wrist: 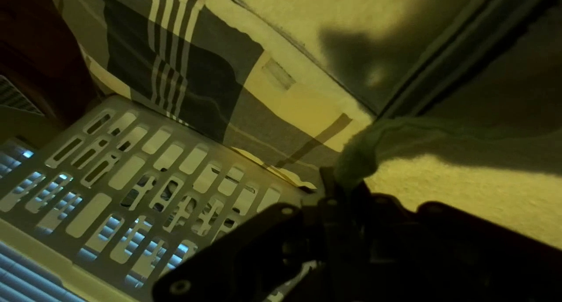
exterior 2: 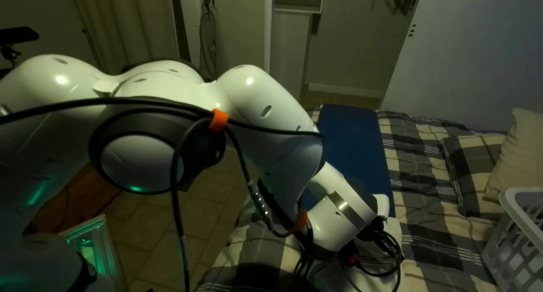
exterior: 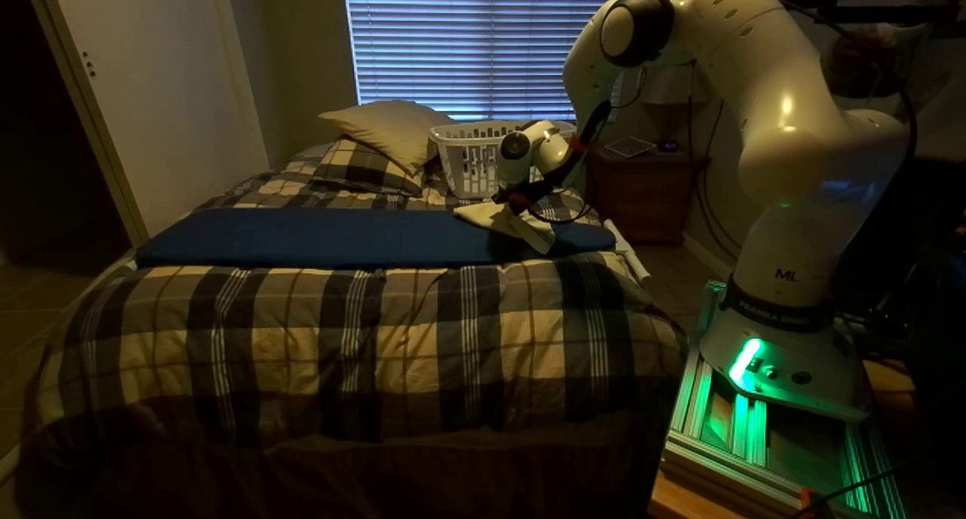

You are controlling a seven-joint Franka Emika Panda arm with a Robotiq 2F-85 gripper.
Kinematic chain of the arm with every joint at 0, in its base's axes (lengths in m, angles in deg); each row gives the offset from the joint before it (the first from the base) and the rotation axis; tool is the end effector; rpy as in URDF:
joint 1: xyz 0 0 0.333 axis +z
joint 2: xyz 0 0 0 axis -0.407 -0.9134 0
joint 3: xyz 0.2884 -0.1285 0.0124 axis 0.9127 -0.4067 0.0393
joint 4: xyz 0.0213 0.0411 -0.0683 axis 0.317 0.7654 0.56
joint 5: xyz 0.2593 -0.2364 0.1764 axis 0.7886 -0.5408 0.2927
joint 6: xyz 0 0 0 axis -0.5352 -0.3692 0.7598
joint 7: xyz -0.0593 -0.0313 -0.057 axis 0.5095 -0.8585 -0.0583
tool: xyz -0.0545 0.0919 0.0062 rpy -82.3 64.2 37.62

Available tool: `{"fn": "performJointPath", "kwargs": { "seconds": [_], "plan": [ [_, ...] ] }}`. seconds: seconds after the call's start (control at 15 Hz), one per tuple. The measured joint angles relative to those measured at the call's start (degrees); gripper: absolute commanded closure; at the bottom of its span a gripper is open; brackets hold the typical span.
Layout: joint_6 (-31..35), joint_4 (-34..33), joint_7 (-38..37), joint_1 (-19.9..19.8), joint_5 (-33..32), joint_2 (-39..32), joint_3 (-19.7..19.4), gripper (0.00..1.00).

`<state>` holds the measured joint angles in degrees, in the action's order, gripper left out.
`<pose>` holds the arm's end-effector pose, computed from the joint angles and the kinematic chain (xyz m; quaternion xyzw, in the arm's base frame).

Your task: Fold the white cloth

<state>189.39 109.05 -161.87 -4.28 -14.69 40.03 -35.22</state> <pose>0.6164 -0.3007 0.1438 0.8886 -0.1627 0.2858 0.3198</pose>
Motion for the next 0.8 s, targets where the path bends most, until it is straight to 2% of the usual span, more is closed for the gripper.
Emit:
{"fn": "performJointPath", "kwargs": {
  "seconds": [0.8],
  "plan": [
    [0.0,-2.84,19.31,1.32,15.47,-2.84,-6.13,0.94]
  ]
}}
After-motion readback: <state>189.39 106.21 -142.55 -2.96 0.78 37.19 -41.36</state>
